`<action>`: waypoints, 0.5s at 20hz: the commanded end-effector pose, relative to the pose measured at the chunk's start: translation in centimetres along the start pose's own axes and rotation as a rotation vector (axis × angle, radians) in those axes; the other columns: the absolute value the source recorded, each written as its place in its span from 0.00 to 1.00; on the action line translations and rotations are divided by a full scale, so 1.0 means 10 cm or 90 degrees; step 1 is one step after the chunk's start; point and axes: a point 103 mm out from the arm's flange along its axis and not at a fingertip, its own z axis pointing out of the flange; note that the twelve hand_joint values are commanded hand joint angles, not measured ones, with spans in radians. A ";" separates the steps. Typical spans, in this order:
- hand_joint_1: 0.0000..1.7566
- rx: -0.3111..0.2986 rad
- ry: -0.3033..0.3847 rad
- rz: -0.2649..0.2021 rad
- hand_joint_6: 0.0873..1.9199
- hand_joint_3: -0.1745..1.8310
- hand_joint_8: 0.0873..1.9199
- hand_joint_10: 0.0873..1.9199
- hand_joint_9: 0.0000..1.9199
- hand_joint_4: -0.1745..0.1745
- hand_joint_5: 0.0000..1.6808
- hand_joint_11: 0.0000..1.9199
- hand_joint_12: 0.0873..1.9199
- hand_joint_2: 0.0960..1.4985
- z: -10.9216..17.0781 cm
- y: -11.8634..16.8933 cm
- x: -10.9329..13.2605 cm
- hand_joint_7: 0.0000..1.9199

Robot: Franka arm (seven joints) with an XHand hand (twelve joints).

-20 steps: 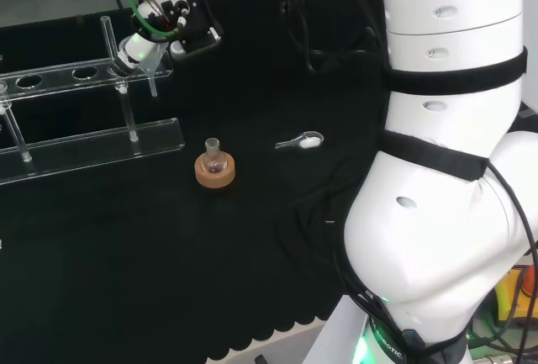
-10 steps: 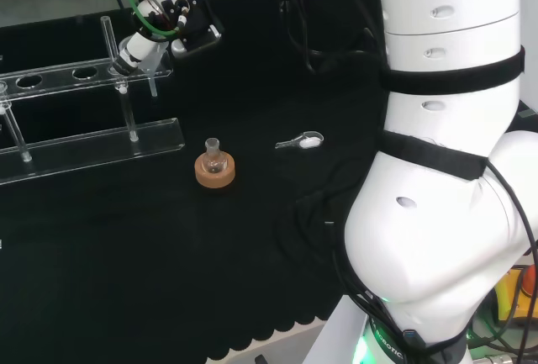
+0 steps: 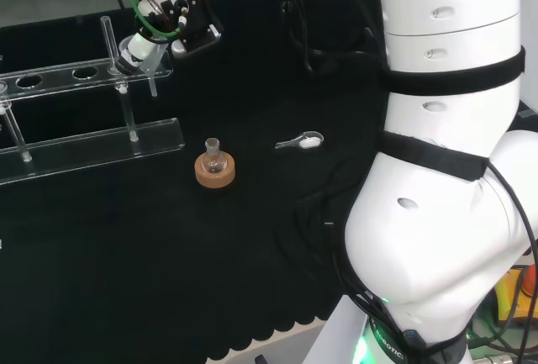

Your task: Pick up the funnel from the transparent funnel stand.

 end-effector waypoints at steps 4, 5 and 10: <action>0.25 -0.014 -0.011 0.016 0.00 0.09 0.23 0.36 0.08 0.38 0.24 0.00 0.45 0.43 0.02 0.03 -0.03 0.28; 0.26 -0.018 -0.010 0.019 0.00 0.09 0.23 0.36 0.09 0.38 0.26 0.00 0.46 0.43 0.02 0.03 -0.04 0.29; 0.28 -0.030 -0.004 0.025 0.00 0.10 0.22 0.34 0.14 0.42 0.31 0.00 0.50 0.44 0.01 0.04 -0.05 0.33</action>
